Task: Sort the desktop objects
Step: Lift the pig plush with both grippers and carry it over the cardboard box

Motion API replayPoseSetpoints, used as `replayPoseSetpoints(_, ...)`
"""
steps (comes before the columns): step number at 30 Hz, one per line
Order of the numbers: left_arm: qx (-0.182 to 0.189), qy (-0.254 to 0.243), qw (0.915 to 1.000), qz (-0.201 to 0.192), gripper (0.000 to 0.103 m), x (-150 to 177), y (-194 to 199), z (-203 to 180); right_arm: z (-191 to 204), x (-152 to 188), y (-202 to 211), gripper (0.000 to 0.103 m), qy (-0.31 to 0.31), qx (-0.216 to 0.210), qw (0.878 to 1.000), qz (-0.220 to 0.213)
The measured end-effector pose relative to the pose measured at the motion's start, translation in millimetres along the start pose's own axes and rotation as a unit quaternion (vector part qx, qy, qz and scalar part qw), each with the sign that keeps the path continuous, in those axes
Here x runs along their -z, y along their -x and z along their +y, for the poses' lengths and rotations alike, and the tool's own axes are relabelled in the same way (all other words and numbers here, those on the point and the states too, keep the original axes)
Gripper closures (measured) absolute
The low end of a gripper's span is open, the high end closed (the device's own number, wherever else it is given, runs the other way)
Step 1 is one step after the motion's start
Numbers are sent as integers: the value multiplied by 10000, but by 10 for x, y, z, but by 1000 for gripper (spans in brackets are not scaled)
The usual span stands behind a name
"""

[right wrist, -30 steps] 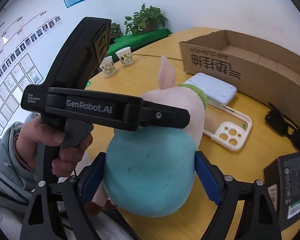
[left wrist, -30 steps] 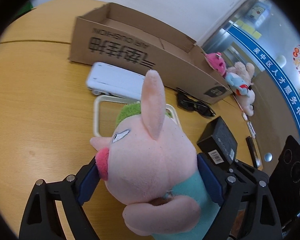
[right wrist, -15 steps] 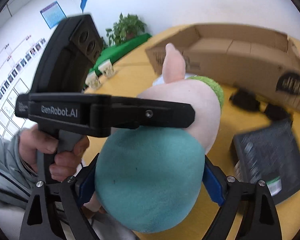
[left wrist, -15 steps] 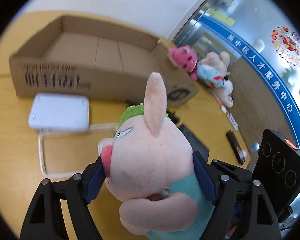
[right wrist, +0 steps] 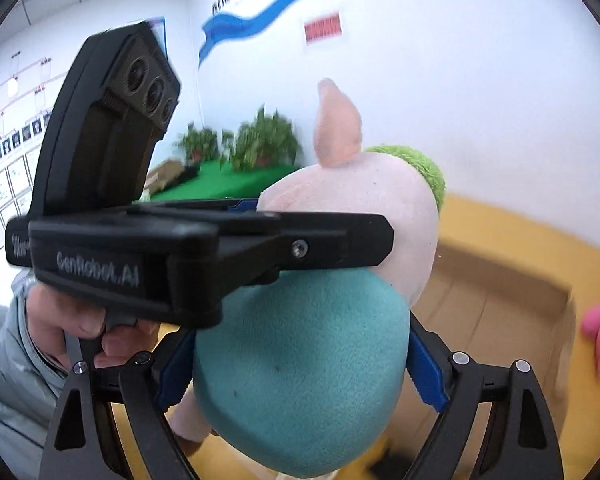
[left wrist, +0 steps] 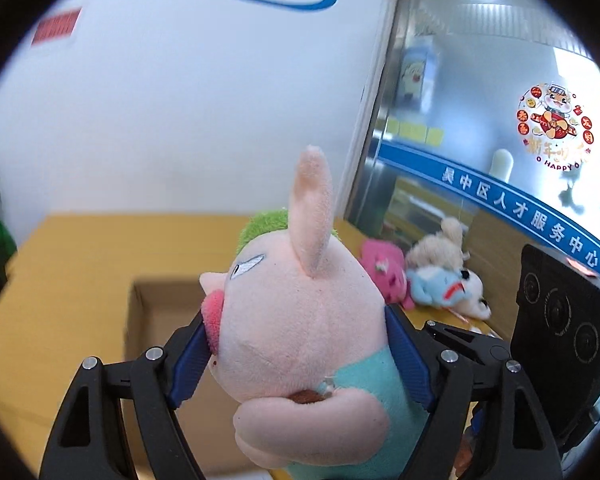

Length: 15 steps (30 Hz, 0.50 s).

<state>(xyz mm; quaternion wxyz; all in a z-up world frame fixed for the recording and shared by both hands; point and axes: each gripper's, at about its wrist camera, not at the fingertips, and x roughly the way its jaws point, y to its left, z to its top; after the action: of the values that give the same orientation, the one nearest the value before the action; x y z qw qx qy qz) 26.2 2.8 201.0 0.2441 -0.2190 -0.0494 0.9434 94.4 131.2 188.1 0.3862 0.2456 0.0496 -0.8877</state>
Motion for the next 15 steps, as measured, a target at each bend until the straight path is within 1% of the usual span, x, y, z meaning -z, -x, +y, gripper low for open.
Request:
replayPoseSetpoints(3, -22, -265, 9994, -207, 23, -395, -151, 139, -177, -427, -74, 14, 65, 48, 9994, -329)
replayPoseSetpoints(6, -24, -420, 9986, -327, 23, -626, -347, 300, -408, -753, -198, 14, 16, 105, 9983, -576)
replayPoseSetpoints(9, -39, -351, 9988, -334, 23, -785, -592, 531, -624, -952, -381, 14, -83, 0, 9973, -728)
replayPoseSetpoints(11, -51, -308, 9992, -259, 23, -849, -785, 731, -721, -1035, -540, 14, -104, -8, 9972, -740)
replayPoseSetpoints(14, -69, -194, 9998, -81, 23, -893, -1102, 1030, -888, -1126, -876, 14, -210, -67, 9979, -617)
replayPoseSetpoints(15, -109, -105, 9999, 34, 23, -874, -1234, 1161, -966, -1135, -1033, 14, -291, -124, 9980, -546)
